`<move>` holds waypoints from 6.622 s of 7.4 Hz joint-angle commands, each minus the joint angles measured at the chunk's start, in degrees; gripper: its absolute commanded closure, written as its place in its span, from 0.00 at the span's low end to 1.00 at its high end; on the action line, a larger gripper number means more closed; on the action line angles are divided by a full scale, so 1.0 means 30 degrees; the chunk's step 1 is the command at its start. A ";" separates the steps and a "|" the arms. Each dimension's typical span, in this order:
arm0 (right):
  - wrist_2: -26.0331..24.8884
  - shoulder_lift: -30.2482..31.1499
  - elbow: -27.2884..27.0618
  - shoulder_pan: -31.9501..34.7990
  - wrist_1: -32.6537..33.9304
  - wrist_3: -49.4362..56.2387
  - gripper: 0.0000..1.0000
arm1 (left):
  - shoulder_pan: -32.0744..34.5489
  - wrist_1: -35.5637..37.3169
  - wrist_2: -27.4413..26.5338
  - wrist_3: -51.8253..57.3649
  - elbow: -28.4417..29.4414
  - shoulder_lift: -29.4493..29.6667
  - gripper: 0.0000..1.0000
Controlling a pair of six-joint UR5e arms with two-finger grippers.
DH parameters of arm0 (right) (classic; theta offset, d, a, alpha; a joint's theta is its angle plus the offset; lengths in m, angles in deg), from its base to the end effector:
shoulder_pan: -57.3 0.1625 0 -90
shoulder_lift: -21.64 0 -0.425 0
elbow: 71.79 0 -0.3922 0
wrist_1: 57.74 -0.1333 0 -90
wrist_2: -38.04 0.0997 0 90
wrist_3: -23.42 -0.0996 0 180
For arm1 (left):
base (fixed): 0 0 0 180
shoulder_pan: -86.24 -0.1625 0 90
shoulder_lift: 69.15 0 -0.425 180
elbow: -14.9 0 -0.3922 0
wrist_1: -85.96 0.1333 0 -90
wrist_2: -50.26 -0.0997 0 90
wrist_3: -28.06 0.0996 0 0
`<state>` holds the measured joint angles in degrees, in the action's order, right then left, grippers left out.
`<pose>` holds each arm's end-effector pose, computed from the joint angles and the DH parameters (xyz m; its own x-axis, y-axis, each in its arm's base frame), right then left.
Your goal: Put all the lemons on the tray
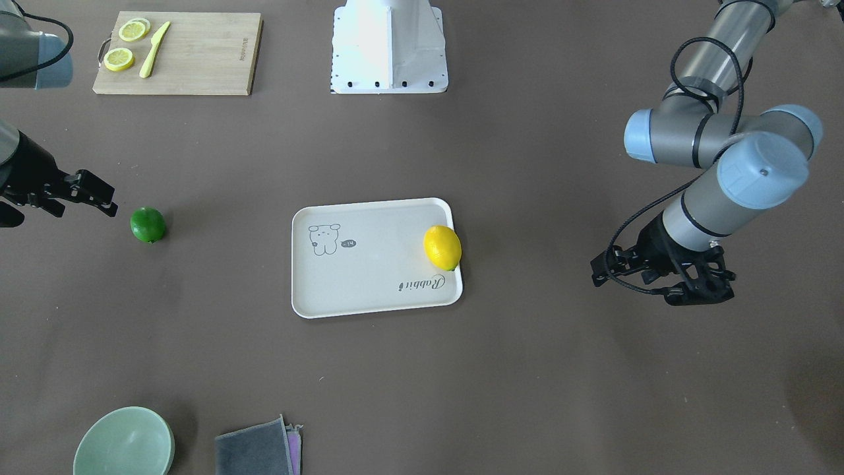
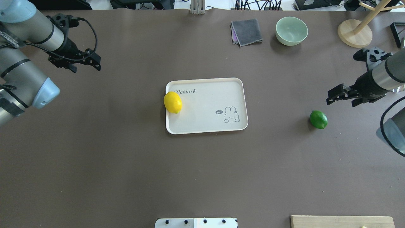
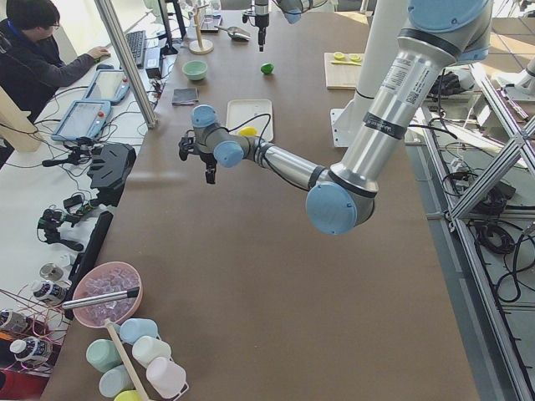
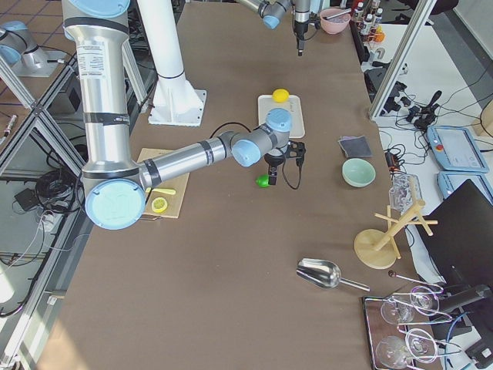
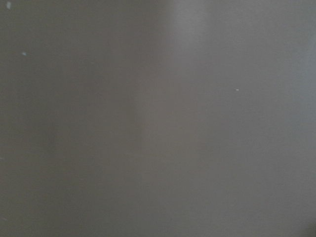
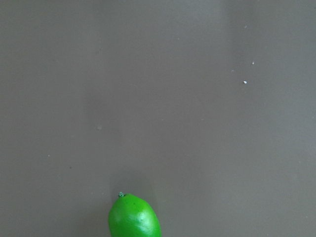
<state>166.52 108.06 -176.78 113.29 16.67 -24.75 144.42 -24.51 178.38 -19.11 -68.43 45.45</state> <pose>-0.2343 -0.4748 0.4703 0.6473 0.0259 0.7618 -0.0292 0.9995 -0.0092 0.2959 -0.6130 0.4277 0.6200 0.0151 -0.7844 0.0611 0.9958 0.0675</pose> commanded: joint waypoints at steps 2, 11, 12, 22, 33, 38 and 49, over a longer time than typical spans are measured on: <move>-0.2482 -0.0916 0.0131 -0.3161 -0.0018 0.1805 0.01 | 0.0795 0.0000 0.0155 0.3974 0.0116 -0.1578 0.02; -0.2340 -0.0213 0.1684 -0.3078 0.0011 0.5540 0.18 | 0.0648 -0.0146 0.0096 0.3946 0.0469 -0.1638 0.02; -0.2340 -0.0242 0.1714 -0.3137 0.0011 0.5307 0.36 | 0.0648 -0.0147 0.0096 0.3975 0.0498 -0.1638 0.02; -0.3531 -0.8639 0.4549 -0.6087 0.0216 -0.8713 1.00 | 0.0648 -0.0205 0.0125 0.3741 0.0615 -0.1521 0.02; 0.3102 -0.3536 0.4469 0.4376 0.0275 0.2374 0.00 | 0.3389 0.0609 0.1432 0.6509 0.1489 -0.1609 0.03; 0.1300 -0.1151 0.2661 1.0035 0.8802 1.7069 0.00 | 0.9398 0.8946 0.2968 1.6384 0.1611 -0.1609 0.02; 0.1263 0.0051 0.1949 1.0838 1.0178 1.7258 0.00 | 1.0257 0.6035 0.2088 1.5812 0.0558 -0.3865 0.02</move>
<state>170.19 108.21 -170.86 145.90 47.29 27.06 175.20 -6.30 184.56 28.53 -66.42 34.24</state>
